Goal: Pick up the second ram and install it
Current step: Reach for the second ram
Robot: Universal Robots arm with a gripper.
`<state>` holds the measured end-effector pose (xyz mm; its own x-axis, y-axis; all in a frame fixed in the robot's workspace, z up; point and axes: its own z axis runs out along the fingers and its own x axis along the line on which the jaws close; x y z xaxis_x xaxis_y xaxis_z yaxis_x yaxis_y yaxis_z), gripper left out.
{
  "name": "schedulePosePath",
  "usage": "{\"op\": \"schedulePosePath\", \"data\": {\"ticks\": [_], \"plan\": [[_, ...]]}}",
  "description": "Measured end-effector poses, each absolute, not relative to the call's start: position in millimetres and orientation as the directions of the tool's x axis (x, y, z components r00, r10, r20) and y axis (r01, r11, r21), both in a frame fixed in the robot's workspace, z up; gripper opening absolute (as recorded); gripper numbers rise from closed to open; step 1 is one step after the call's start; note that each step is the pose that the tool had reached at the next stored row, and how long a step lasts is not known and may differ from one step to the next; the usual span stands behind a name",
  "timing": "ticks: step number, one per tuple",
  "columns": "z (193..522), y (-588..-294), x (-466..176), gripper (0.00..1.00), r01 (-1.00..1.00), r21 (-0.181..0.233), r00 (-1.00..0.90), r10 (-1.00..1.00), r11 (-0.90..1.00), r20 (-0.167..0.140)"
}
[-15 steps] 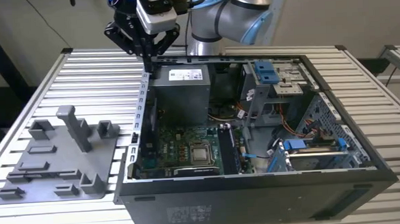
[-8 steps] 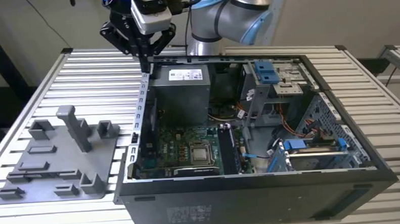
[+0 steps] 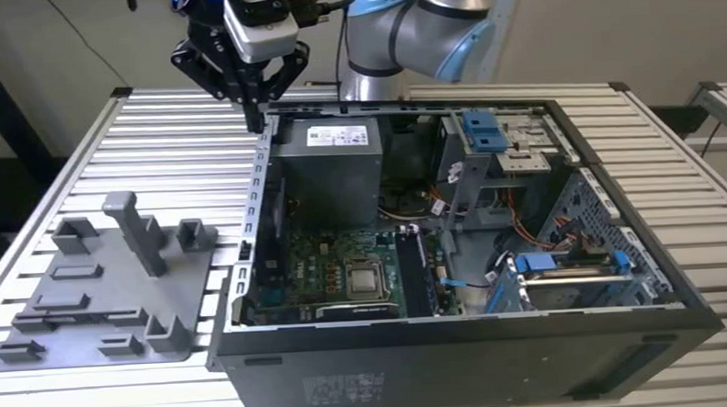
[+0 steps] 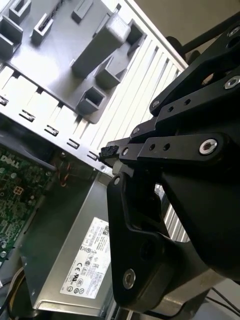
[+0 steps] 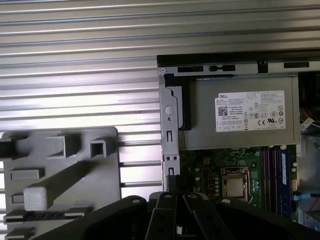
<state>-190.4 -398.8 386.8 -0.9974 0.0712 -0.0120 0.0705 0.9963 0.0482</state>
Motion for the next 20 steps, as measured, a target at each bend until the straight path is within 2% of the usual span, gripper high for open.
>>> {"op": "schedulePosePath", "data": {"ticks": [20], "plan": [[386.5, -398.8, -222.6, 0.11, 0.07, 0.048, -0.997, 0.071, 0.996, -0.012]]}}
